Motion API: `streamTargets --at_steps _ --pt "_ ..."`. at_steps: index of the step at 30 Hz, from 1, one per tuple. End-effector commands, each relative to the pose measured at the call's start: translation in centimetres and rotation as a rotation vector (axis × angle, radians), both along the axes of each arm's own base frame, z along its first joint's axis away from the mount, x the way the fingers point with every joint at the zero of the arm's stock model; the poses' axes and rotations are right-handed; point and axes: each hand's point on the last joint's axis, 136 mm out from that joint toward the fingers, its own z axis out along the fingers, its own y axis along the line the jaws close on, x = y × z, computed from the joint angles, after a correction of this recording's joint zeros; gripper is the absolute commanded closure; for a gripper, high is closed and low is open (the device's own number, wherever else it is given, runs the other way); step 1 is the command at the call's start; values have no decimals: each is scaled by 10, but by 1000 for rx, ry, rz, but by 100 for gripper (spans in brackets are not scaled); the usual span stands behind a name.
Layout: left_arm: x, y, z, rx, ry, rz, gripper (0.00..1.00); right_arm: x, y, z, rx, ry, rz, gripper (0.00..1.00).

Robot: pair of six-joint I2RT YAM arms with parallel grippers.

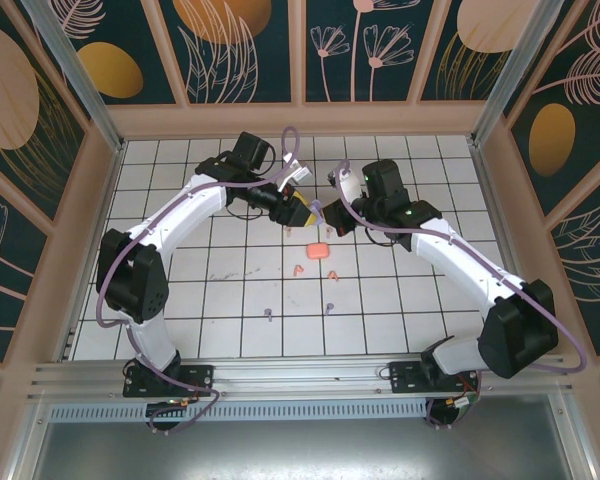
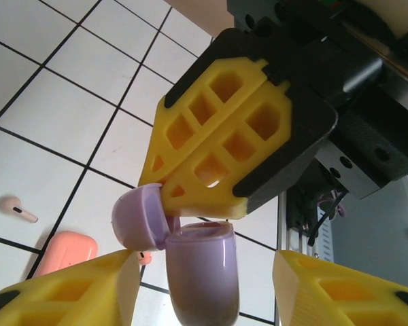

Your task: Insert the wireless bluetooth earbuds into the charging case

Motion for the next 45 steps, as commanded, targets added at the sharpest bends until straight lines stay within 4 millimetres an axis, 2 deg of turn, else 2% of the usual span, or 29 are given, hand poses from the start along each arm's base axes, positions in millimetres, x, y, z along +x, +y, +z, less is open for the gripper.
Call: streamTargets --at_steps 1,15,26,34,35,37,39,41,43,45 --pt "-7 -3 -1 -25 12 -43 44 4 9 14 18 -33 14 100" --pt "-6 -5 -12 -16 34 -48 48 2 20 15 16 -35 37 100" --pt "-5 -6 -15 -15 33 -50 68 4 21 13 15 -32 34 100" --pt "-4 -6 -14 -39 15 -28 91 7 20 23 31 -42 7 99" --pt "-3 -6 -12 -50 5 -18 93 7 18 25 35 -44 0 94" --pt "0 -5 -7 -76 -26 21 99 5 14 32 45 -47 -15 77" --pt "5 -2 -4 -103 -63 73 100 1 8 38 52 -42 -34 67" --pt "6 5 11 -146 -111 126 100 -6 0 41 60 -30 -55 60" --pt "8 15 20 -184 -152 186 100 -15 -8 41 72 -9 -87 48" --pt "8 25 27 -209 -192 248 100 -24 -16 37 79 29 -118 41"
